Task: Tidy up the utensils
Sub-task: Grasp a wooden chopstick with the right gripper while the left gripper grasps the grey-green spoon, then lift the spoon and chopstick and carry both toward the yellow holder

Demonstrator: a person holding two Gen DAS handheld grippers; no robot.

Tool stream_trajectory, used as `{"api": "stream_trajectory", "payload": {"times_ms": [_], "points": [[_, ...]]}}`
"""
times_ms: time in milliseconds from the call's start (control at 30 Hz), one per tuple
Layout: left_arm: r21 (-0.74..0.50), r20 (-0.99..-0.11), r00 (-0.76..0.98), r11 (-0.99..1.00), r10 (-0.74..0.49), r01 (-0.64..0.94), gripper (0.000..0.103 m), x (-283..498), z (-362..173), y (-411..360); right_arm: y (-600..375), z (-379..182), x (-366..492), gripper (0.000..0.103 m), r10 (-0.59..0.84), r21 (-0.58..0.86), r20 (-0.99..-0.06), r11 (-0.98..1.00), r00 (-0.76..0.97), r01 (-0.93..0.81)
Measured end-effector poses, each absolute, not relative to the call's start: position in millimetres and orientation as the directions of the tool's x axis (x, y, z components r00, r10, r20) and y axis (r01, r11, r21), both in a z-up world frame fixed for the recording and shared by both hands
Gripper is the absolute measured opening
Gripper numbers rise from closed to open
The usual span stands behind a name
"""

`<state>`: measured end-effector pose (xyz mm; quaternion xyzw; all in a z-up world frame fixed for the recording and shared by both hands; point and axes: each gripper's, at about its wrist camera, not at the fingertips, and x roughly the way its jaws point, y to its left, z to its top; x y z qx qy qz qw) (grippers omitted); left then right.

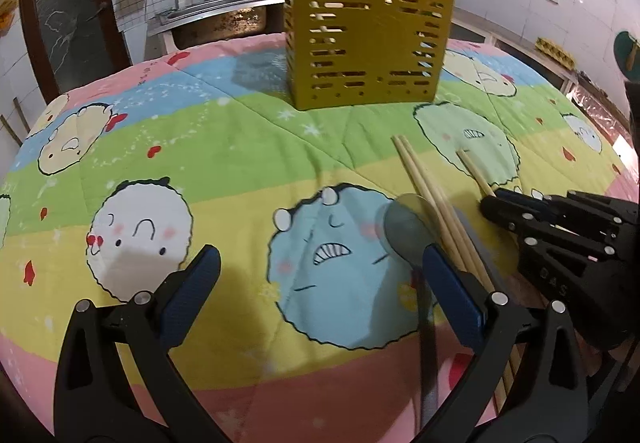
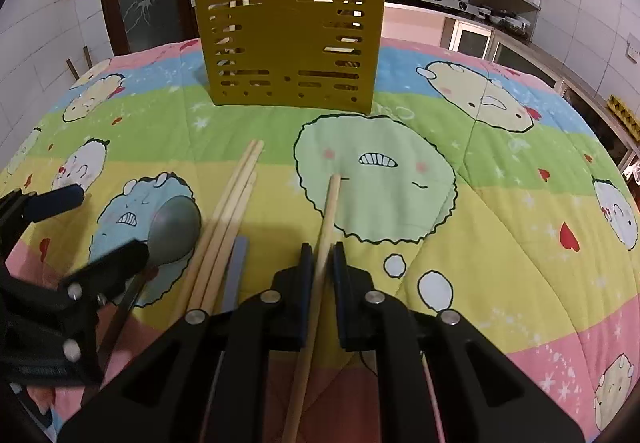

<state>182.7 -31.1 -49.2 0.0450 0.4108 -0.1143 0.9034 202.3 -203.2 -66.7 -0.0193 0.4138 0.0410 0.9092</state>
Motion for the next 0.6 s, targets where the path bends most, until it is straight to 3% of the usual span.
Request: {"api": "stream_trajectory", "payload": {"times_ms": [600], "points": [[-0.038, -0.765, 0.616, 0.968, -0.189, 0.250, 0.098, 184, -53, -37, -252, -63, 201, 0.006, 0.069, 0.106, -0.741, 0.994, 0.668, 0.014]]}}
